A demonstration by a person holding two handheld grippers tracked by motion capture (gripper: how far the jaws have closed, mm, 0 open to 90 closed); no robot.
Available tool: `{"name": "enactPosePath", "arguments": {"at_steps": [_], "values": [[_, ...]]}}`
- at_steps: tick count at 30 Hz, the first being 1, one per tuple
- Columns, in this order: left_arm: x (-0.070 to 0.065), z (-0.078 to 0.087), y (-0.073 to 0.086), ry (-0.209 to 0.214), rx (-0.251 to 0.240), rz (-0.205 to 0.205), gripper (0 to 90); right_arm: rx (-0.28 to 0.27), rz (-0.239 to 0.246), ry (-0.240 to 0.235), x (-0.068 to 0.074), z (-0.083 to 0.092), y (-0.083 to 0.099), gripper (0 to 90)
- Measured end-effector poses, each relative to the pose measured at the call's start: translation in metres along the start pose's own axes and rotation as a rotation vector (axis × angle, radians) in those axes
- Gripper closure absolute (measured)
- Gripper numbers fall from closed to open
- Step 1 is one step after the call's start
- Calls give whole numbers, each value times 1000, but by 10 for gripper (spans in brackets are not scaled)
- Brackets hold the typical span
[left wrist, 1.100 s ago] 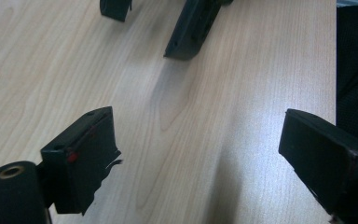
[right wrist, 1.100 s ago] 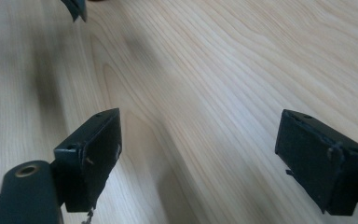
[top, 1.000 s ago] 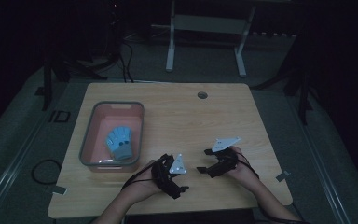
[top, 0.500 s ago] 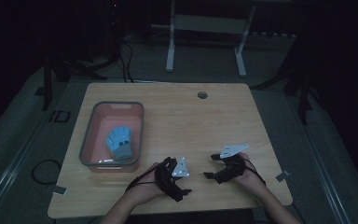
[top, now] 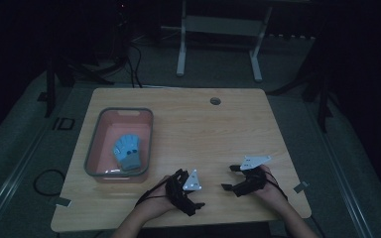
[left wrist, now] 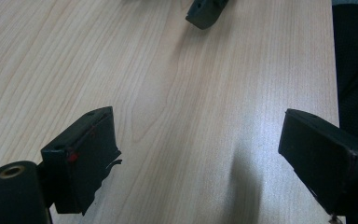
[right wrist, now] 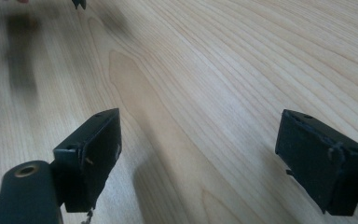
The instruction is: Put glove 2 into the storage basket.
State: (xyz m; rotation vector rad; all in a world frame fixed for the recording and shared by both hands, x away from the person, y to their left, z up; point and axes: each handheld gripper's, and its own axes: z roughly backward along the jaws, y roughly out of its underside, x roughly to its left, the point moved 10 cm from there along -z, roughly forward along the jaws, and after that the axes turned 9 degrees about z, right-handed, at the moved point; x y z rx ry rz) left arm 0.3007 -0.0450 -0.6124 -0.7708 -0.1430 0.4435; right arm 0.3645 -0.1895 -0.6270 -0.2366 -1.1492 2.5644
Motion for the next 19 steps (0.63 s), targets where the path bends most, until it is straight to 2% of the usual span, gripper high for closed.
{"name": "enactPosePath", "arguments": {"at_steps": [6,19], "values": [[1,1,2,-3,-30,10,117,-19,-9,5,-1,3,1,144],[-1,-2,10,15,-19,23,117,-12,-4,10,-1,2,1,144]]}}
